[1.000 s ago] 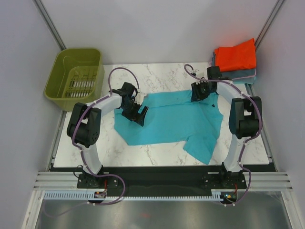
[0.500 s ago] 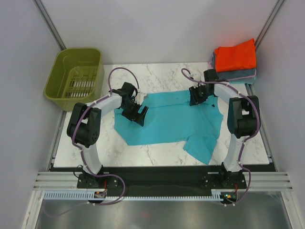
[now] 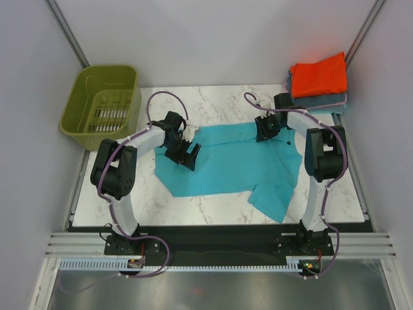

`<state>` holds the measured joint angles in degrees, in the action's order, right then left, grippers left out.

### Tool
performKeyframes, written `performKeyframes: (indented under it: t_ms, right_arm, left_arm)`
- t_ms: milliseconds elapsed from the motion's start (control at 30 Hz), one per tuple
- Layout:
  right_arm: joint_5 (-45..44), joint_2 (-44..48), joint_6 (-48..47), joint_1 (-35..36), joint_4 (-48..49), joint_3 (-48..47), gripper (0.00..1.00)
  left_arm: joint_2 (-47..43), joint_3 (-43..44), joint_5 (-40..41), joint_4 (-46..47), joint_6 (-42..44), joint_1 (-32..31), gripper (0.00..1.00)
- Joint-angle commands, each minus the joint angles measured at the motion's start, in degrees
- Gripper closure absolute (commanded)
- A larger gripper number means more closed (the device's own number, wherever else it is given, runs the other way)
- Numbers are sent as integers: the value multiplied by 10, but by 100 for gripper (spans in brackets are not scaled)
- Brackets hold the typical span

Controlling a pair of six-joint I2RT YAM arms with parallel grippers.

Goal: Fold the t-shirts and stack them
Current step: Fold the tshirt

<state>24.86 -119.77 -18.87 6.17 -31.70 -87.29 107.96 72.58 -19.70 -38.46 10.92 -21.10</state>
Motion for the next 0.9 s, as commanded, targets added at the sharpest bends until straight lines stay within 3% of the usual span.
performKeyframes:
  t_ms: [0,133,467,700,800,867]
  right_arm:
    - [-5,-1,-7,1,14,-21,64]
    - [-10,-5,-5,1,20,-17,66]
    - [-19,-4,-1,1,29,-16,82]
    - [-13,0,-2,1,25,-7,76]
    - [-13,1,-4,2,24,-2,83]
    - [-14,2,-5,3,24,-1,92]
  left_arm:
    - [14,5,-12,10,-15,-5,4]
    - [15,7,-15,10,-15,-5,4]
    - [10,4,-13,11,-16,-5,4]
    - [8,1,-10,12,-14,-5,4]
    - [6,-2,-8,14,-14,-5,4]
    - [5,-2,-7,14,-15,-5,4]
